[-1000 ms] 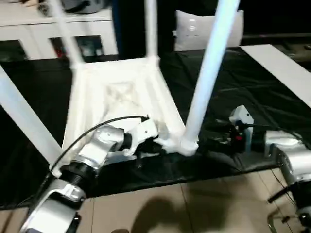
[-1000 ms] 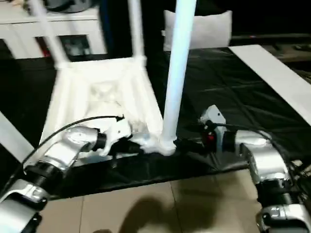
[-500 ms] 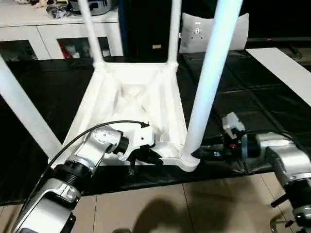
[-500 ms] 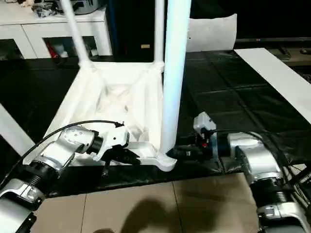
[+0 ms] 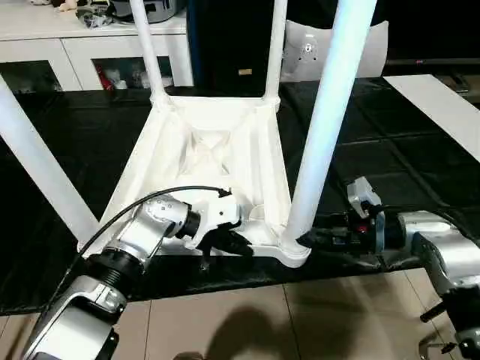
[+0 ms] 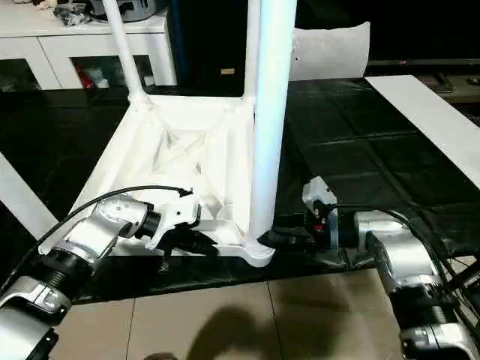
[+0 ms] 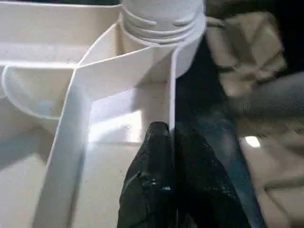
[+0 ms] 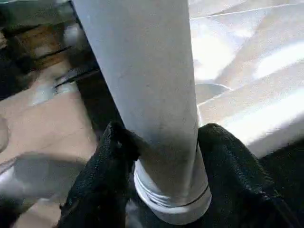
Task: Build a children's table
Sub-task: Rotate leg to tighten
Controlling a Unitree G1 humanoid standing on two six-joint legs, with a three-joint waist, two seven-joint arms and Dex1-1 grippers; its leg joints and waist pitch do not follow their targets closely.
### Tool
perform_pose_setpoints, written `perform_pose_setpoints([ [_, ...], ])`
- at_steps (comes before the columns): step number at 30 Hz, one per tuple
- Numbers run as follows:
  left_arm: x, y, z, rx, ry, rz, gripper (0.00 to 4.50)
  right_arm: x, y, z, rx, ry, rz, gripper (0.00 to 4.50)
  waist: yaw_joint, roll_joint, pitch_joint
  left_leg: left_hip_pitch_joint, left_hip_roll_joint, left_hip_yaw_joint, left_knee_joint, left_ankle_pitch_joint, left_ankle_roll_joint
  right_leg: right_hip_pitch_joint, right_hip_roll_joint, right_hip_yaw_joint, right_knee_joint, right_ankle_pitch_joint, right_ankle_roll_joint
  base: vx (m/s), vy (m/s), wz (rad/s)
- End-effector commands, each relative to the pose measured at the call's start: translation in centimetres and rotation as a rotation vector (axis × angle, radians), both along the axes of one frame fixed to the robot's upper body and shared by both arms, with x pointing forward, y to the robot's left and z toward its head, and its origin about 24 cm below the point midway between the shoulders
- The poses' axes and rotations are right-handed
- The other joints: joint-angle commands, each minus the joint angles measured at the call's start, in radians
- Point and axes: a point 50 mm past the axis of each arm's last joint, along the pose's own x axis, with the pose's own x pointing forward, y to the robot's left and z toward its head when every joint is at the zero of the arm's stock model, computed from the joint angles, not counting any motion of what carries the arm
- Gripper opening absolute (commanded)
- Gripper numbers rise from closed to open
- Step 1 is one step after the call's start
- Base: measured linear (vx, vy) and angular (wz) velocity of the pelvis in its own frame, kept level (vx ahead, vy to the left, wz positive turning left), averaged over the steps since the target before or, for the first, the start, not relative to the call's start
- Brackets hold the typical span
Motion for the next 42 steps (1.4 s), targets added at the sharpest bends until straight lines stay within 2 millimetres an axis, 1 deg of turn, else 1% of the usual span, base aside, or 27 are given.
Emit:
perform_pose_setpoints([
  [1, 0.9, -2.6, 1.1, -0.075, -0.048, 0.106, 0.0, 0.7, 3.0, 0.1, 0.012, -0.029, -0.055, 1.89, -0.019, -0.019, -0.06, 0.006, 0.015, -0.004, -0.061, -0.224, 0.019, 0.05, -0.055, 0.03, -0.104, -0.595, 0.019, 0.0, 0.0, 0.0],
  [2, 1.1, -3.2, 1.4, -0.099, -0.041, 0.148, 0.0, 1.4, 3.6, -0.1, 0.008, -0.024, -0.149, 1.86, -0.027, -0.017, -0.06, 0.009, 0.011, -0.004, -0.057, -0.238, 0.016, 0.049, -0.056, 0.023, -0.111, -0.623, 0.034, 0.0, 0.0, 0.0],
  [3, 1.2, -3.6, 1.6, -0.112, -0.039, 0.18, 0.0, 1.9, 4.0, -0.2, 0.001, -0.021, -0.205, 1.86, -0.046, -0.016, -0.059, 0.002, 0.009, -0.007, -0.055, -0.252, 0.012, 0.054, -0.053, 0.01, -0.118, -0.641, 0.059, 0.0, 0.0, 0.0],
  [4, 1.3, -3.8, 1.7, -0.12, -0.037, 0.2, 0.0, 2.2, 4.2, -0.2, -0.005, -0.019, -0.239, 1.67, -0.065, -0.013, -0.063, 0.006, 0.01, -0.009, -0.052, -0.27, 0.016, 0.055, -0.052, 0.002, -0.128, -0.636, 0.074, 0.0, 0.0, 0.0],
  [5, 1.4, -4.1, 1.8, -0.125, -0.036, 0.221, 0.0, 2.5, 4.4, -0.3, -0.014, -0.019, -0.274, 1.67, -0.073, -0.011, -0.066, 0.005, 0.013, -0.011, -0.055, -0.273, 0.022, 0.058, -0.052, 0.003, -0.126, -0.613, 0.071, 0.0, 0.0, 0.0],
  [6, 1.5, -4.7, 2.0, -0.132, -0.049, 0.259, 0.0, 3.4, 4.8, -0.4, -0.023, -0.026, -0.371, 1.58, -0.087, -0.005, -0.066, -0.007, 0.023, -0.019, -0.061, -0.278, 0.029, 0.07, -0.055, 0.0, -0.12, -0.572, 0.067, 0.0, 0.0, 0.0],
  [7, 1.6, -5.0, 2.1, -0.136, -0.059, 0.283, 0.0, 3.9, 5.1, -0.4, -0.029, -0.03, -0.436, 1.5, -0.098, 0.0, -0.068, -0.01, 0.034, -0.026, -0.068, -0.303, 0.03, 0.073, -0.055, -0.002, -0.118, -0.547, 0.065, 0.0, 0.0, 0.0],
  [8, 1.6, -5.6, 2.2, -0.146, -0.064, 0.31, 0.0, 4.6, 5.5, -0.5, -0.04, -0.046, -0.517, 1.47, -0.106, 0.0, -0.07, -0.003, 0.034, -0.023, -0.065, -0.303, 0.03, 0.069, -0.057, 0.001, -0.119, -0.53, 0.057, 0.0, 0.0, 0.0],
  [10, 1.6, -6.3, 2.3, -0.154, -0.066, 0.349, 0.0, 5.3, 6.2, -0.4, -0.041, -0.061, -0.622, 1.47, -0.123, -0.006, -0.068, -0.003, 0.018, -0.016, -0.061, -0.282, 0.028, 0.064, -0.06, 0.003, -0.119, -0.519, 0.026, 0.0, 0.0, 0.0],
  [11, 1.5, -6.6, 2.2, -0.147, -0.072, 0.369, 0.0, 5.6, 6.4, -0.5, -0.029, -0.065, -0.686, 1.47, -0.126, -0.007, -0.069, -0.004, 0.018, -0.016, -0.061, -0.272, 0.031, 0.066, -0.062, 0.005, -0.115, -0.511, 0.019, 0.0, 0.0, 0.0],
  [12, 1.5, -6.6, 2.2, -0.147, -0.072, 0.371, 0.0, 5.6, 6.4, -0.5, -0.028, -0.065, -0.69, 1.47, -0.125, -0.005, -0.07, -0.004, 0.018, -0.016, -0.063, -0.258, 0.034, 0.065, -0.062, 0.008, -0.115, -0.499, 0.01, 0.0, 0.0, 0.0],
  [13, 1.4, -6.8, 2.1, -0.139, -0.077, 0.384, 0.0, 5.7, 6.5, -0.5, -0.007, -0.071, -0.734, 1.47, -0.124, -0.007, -0.073, -0.009, 0.021, -0.016, -0.066, -0.223, 0.047, 0.068, -0.061, 0.017, -0.102, -0.446, -0.013, 0.0, 0.0, 0.0],
  [14, 1.4, -6.8, 2.1, -0.134, -0.079, 0.387, 0.0, 5.8, 6.3, -0.5, -0.009, -0.08, -0.753, 1.47, -0.123, -0.013, -0.075, -0.009, 0.024, -0.015, -0.067, -0.209, 0.051, 0.067, -0.062, 0.022, -0.098, -0.426, -0.023, 0.0, 0.0, 0.0],
  [16, 1.4, -6.7, 2.0, -0.128, -0.082, 0.391, 0.0, 5.8, 6.1, -0.5, -0.007, -0.09, -0.763, 1.64, -0.117, -0.009, -0.078, -0.01, 0.026, -0.013, -0.066, -0.162, 0.063, 0.065, -0.062, 0.033, -0.084, -0.359, -0.059, 0.0, 0.0, 0.0],
  [18, 1.5, -6.2, 1.8, -0.099, -0.098, 0.404, 0.0, 5.6, 5.3, -0.5, 0.006, -0.104, -0.77, 1.82, -0.106, -0.012, -0.079, -0.009, 0.026, -0.009, -0.063, -0.125, 0.08, 0.061, -0.06, 0.044, -0.067, -0.298, -0.099, 0.0, 0.0, 0.0],
  [19, 1.6, -6.0, 1.8, -0.091, -0.104, 0.409, 0.0, 5.6, 5.0, -0.5, 0.011, -0.106, -0.77, 1.82, -0.098, -0.011, -0.084, -0.015, 0.027, -0.01, -0.061, -0.083, 0.093, 0.069, -0.063, 0.047, -0.053, -0.246, -0.115, 0.0, 0.0, 0.0],
  [20, 1.7, -5.6, 1.7, -0.083, -0.11, 0.417, 0.0, 5.3, 4.3, -0.4, 0.023, -0.126, -0.753, 1.85, -0.093, -0.008, -0.085, -0.015, 0.028, -0.01, -0.06, -0.063, 0.099, 0.068, -0.062, 0.049, -0.048, -0.22, -0.122, 0.0, 0.0, 0.0],
  [21, 1.8, -5.4, 1.7, -0.08, -0.118, 0.419, 0.0, 5.1, 4.0, -0.4, 0.029, -0.133, -0.743, 1.85, -0.086, -0.011, -0.086, -0.016, 0.028, -0.008, -0.056, -0.03, 0.114, 0.067, -0.06, 0.051, -0.04, -0.174, -0.132, 0.0, 0.0, 0.0],
  [22, 1.9, -5.3, 1.7, -0.079, -0.125, 0.42, 0.0, 5.0, 3.7, -0.4, 0.033, -0.138, -0.731, 2.23, -0.082, -0.014, -0.086, -0.019, 0.026, -0.008, -0.054, -0.019, 0.122, 0.067, -0.059, 0.051, -0.038, -0.162, -0.135, 0.0, 0.0, 0.0],
  [23, 1.9, -5.1, 1.7, -0.077, -0.13, 0.412, 0.0, 4.8, 3.1, -0.3, 0.036, -0.145, -0.715, 2.23, -0.069, -0.013, -0.086, -0.022, 0.026, -0.006, -0.05, 0.007, 0.142, 0.066, -0.062, 0.053, -0.033, -0.147, -0.142, 0.0, 0.0, 0.0],
  [25, 1.9, -5.0, 1.7, -0.076, -0.131, 0.409, 0.0, 4.8, 2.9, -0.3, 0.037, -0.149, -0.711, 2.35, -0.058, -0.012, -0.085, -0.019, 0.028, -0.005, -0.05, 0.005, 0.142, 0.064, -0.061, 0.053, -0.034, -0.17, -0.138, 0.0, 0.0, 0.0],
  [26, 1.9, -4.5, 1.7, -0.074, -0.14, 0.383, 0.0, 4.7, 1.4, 0.0, 0.034, -0.162, -0.701, 2.49, -0.057, -0.01, -0.084, -0.017, 0.029, -0.005, -0.051, -0.001, 0.139, 0.063, -0.06, 0.053, -0.036, -0.184, -0.136, 0.0, 0.0, 0.0],
  [30, 1.8, -3.9, 1.7, -0.067, -0.14, 0.334, 0.0, 4.3, -0.2, 0.6, 0.042, -0.168, -0.624, 2.73, -0.041, -0.009, -0.082, -0.012, 0.033, -0.004, -0.054, -0.065, 0.117, 0.062, -0.06, 0.053, -0.047, -0.26, -0.108, 0.0, 0.0, 0.0],
  [33, 1.5, -3.1, 1.4, -0.041, -0.142, 0.255, 0.0, 3.6, -1.4, 1.3, 0.021, -0.17, -0.495, 3.06, -0.035, -0.012, -0.076, -0.007, 0.032, -0.003, -0.058, -0.115, 0.095, 0.058, -0.059, 0.054, -0.056, -0.319, -0.088, 0.0, 0.0, 0.0],
  [37, 0.9, -1.8, 0.9, 0.015, -0.121, 0.093, 0.0, 2.1, -2.0, 1.9, 0.013, -0.135, -0.235, 3.39, -0.026, -0.017, -0.072, -0.01, 0.024, -0.002, -0.06, -0.149, 0.094, 0.06, -0.055, 0.056, -0.067, -0.409, -0.049, 0.0, 0.0, 0.0],
  [40, 0.4, -1.4, 1.2, 0.011, -0.122, -0.024, 0.0, 1.9, -2.3, 2.0, -0.014, -0.113, -0.16, 3.58, -0.018, -0.017, -0.073, -0.004, 0.028, -0.001, -0.06, -0.147, 0.09, 0.055, -0.056, 0.059, -0.068, -0.423, -0.049, 0.0, 0.0, 0.0],
  [42, 0.2, -1.1, 1.4, 0.017, -0.111, -0.085, 0.0, 1.7, -2.3, 2.2, -0.019, -0.089, -0.099, 3.64, -0.011, -0.015, -0.076, 0.0, 0.031, 0.0, -0.06, -0.147, 0.088, 0.052, -0.055, 0.063, -0.061, -0.391, -0.073, 0.0, 0.0, 0.0],
])
